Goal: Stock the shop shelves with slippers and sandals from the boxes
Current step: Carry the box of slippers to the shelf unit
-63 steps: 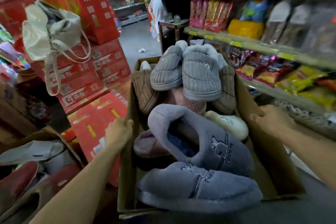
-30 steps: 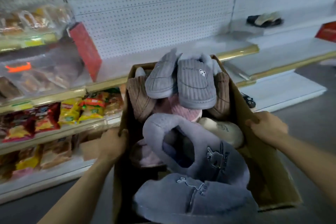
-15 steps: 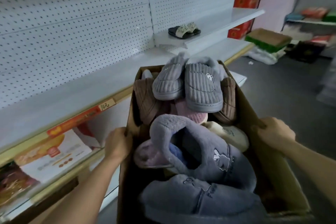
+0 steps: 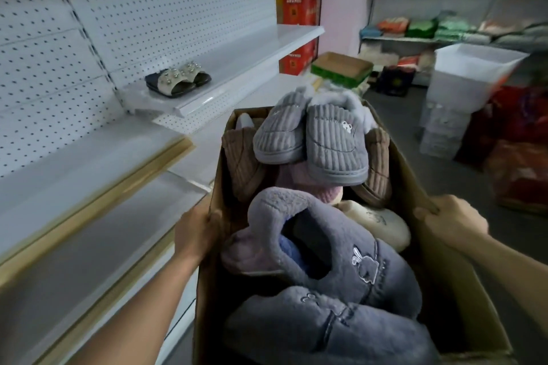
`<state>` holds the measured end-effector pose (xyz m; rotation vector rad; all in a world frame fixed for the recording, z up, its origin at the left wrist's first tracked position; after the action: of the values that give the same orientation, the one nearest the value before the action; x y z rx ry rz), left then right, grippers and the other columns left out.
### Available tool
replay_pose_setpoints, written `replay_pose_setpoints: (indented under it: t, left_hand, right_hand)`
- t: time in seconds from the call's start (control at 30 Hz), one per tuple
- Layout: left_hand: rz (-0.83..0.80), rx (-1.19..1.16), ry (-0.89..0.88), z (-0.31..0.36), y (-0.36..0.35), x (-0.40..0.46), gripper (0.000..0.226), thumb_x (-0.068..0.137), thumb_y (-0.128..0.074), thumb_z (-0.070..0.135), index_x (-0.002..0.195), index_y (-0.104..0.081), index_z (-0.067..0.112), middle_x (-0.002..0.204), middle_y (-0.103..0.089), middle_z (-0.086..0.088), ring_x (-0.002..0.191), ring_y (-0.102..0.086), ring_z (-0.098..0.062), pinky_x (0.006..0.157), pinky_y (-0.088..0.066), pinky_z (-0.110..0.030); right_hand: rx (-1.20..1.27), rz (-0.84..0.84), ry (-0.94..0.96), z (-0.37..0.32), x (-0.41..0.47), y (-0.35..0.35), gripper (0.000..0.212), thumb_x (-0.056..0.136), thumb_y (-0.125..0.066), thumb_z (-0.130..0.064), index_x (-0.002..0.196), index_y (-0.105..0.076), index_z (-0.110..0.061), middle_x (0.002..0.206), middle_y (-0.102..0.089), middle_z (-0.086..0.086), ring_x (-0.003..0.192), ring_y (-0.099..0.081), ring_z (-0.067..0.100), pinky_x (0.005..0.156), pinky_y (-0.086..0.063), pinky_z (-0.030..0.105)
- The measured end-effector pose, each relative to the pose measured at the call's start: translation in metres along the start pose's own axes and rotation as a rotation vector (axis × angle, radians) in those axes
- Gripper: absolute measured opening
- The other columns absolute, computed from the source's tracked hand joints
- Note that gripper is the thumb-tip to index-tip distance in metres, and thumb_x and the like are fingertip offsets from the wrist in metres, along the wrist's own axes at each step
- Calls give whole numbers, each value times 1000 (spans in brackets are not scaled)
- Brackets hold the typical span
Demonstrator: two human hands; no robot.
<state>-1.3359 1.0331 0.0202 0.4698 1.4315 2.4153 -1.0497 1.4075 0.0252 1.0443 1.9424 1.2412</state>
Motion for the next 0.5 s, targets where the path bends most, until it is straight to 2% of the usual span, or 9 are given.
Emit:
replay_pose_setpoints:
  t: [0.1, 0.2, 0.3, 0.37, 0.43, 0.5]
  left_hand:
    - [-20, 0, 40, 53, -51, 48, 43, 91, -41, 32, 82, -67, -1, 88, -67, -26, 85, -63, -40, 63, -35, -35]
    - [-58, -46, 43, 110, -97, 89, 39, 90, -43, 31, 72, -62, 3, 84, -67, -23, 83, -63, -38, 62, -29, -33]
    - [-71, -69, 42, 162, -134, 126, 47, 77, -32, 38, 70, -62, 2, 81, -67, -22, 80, -62, -37, 61, -31, -34]
    - [-101, -62, 53, 188, -159, 150, 47, 75, -31, 38, 69, -60, 2, 82, -67, -24, 79, -61, -39, 61, -36, -38]
    - [-138, -44, 58, 207, -183, 175, 42, 76, -32, 39, 64, -55, 6, 81, -66, -25, 78, -61, -39, 62, -39, -39]
    - [-146, -20, 56, 222, -207, 205, 39, 86, -37, 39, 61, -47, 11, 81, -66, -24, 78, -61, -40, 60, -34, -37]
  right_hand:
    - [-28, 3, -20, 30, 73, 21, 17, 87, -60, -40, 79, -65, -26, 70, -57, -4, 60, -53, 17, 55, -40, 26]
    - [-56, 11, -46, 58, 143, 43, 19, 85, -61, -40, 73, -64, -25, 67, -56, -5, 61, -54, 21, 59, -42, 28]
    - [-60, 1, -81, 84, 205, 54, 20, 85, -59, -38, 71, -62, -24, 69, -58, -3, 64, -57, 24, 62, -44, 30]
    - [-59, 0, -94, 98, 241, 55, 22, 85, -59, -36, 69, -62, -21, 68, -59, -1, 63, -57, 23, 60, -44, 30]
    - [-66, 6, -116, 109, 276, 50, 24, 83, -59, -37, 68, -62, -19, 68, -60, -1, 63, -57, 24, 61, -47, 31]
    - [-71, -11, -138, 118, 312, 41, 24, 83, -58, -38, 69, -62, -19, 69, -60, 0, 65, -58, 25, 62, -48, 32]
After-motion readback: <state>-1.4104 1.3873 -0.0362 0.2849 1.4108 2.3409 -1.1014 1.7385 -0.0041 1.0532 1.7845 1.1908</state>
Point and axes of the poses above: each hand's wrist, its own x-axis towards the middle knuckle, its own y-axis out of the back of the hand, z = x × y, the point moved 6 cm from there along x, towards the middle knuckle
